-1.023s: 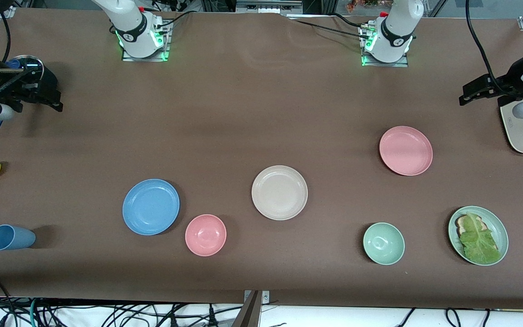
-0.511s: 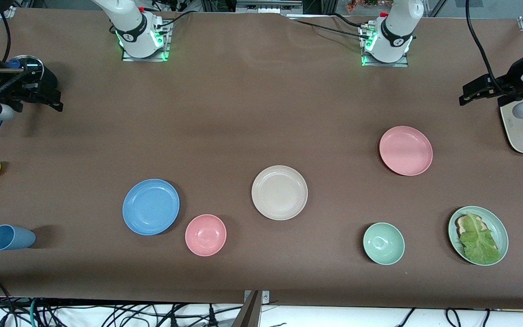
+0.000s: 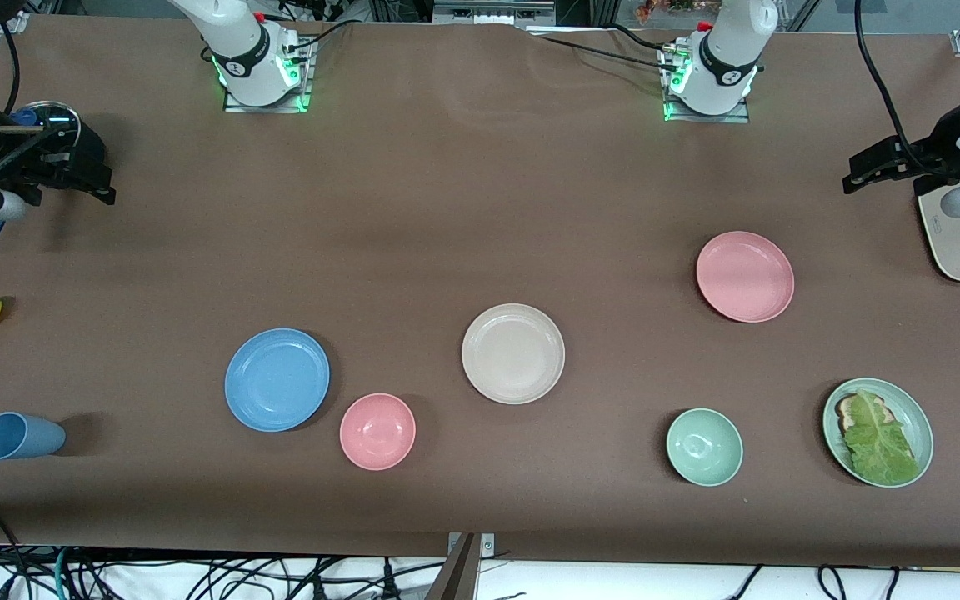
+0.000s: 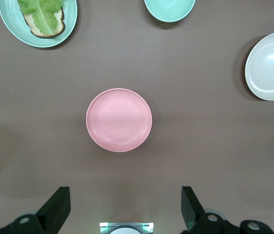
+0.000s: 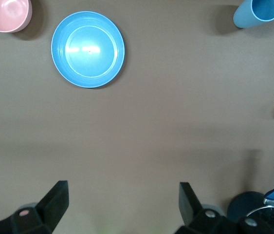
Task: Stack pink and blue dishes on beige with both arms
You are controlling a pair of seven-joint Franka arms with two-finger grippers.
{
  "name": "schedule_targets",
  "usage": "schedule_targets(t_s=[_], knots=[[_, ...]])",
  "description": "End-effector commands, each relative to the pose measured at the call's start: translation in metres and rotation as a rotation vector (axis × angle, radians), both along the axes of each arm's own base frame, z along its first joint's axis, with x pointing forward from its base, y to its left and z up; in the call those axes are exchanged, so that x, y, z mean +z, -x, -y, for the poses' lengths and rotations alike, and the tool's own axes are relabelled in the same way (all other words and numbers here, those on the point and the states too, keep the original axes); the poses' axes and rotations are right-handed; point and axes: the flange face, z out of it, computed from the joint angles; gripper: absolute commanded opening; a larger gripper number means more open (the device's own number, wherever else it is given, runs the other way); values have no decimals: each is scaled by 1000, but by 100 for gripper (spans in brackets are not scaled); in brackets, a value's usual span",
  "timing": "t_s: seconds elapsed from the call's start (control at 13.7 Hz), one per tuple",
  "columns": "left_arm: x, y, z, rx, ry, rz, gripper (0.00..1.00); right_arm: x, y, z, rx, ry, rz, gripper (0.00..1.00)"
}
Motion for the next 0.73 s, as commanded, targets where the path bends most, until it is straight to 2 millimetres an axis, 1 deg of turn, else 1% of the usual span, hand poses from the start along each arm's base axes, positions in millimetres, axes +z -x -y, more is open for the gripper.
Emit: schedule_targets(t_s=[0.0, 0.22, 0.37, 0.44, 0.51, 0.66], knots=[[6, -4, -1, -3, 9, 11, 100, 4, 4, 2, -5, -4, -2, 100], [1, -7, -2, 6, 12, 4, 100, 4, 4, 2, -5, -4, -4, 100], [-5, -20, -4, 12, 13, 0, 100, 4, 4, 2, -5, -4, -4, 100], [-16, -25, -11, 21, 11, -18, 100, 4, 4, 2, -5, -4, -4, 100], [-29, -32, -12, 22, 14, -41, 100, 4, 4, 2, -5, -4, -4, 100], [-62, -45, -13, 27, 19, -98, 100, 4, 4, 2, -5, -4, -4, 100]])
